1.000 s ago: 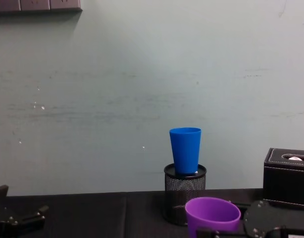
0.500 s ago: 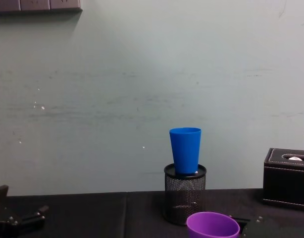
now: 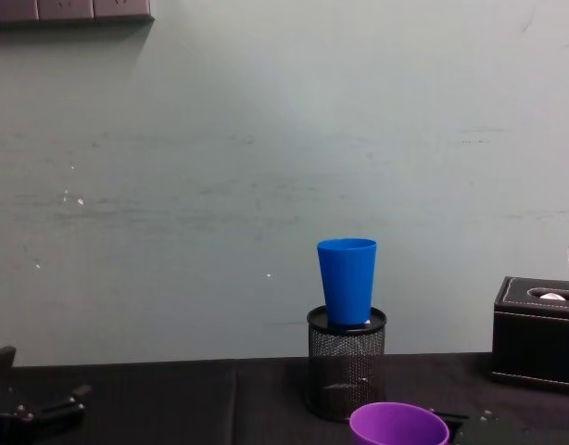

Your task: Pick up one cup with a gripper and tap it against the other cup.

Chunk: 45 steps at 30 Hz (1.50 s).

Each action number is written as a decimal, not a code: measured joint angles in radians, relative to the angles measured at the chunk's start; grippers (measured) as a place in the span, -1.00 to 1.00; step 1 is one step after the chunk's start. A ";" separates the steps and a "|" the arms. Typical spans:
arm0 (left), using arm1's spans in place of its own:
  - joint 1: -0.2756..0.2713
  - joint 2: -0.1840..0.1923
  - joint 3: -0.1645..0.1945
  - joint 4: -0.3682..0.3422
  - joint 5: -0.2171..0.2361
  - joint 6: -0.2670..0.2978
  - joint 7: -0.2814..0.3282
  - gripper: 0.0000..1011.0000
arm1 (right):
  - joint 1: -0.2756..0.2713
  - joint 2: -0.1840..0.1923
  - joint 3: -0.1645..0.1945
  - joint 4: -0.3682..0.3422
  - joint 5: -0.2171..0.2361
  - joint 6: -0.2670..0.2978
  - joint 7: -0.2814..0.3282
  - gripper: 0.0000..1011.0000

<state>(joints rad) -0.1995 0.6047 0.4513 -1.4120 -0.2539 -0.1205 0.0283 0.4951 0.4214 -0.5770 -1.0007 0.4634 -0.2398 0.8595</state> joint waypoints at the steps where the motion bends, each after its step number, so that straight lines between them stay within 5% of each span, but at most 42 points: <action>1: 0.000 0.000 0.000 0.000 0.000 0.000 0.000 1.00 | 0.000 0.000 0.000 0.000 0.000 0.000 0.000 0.45; 45: 0.000 0.000 0.000 0.000 0.000 0.000 0.000 1.00 | 0.000 0.002 -0.002 -0.003 0.001 0.002 -0.001 0.45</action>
<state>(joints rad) -0.1995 0.6047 0.4514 -1.4120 -0.2539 -0.1205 0.0283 0.4949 0.4231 -0.5788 -1.0036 0.4646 -0.2380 0.8588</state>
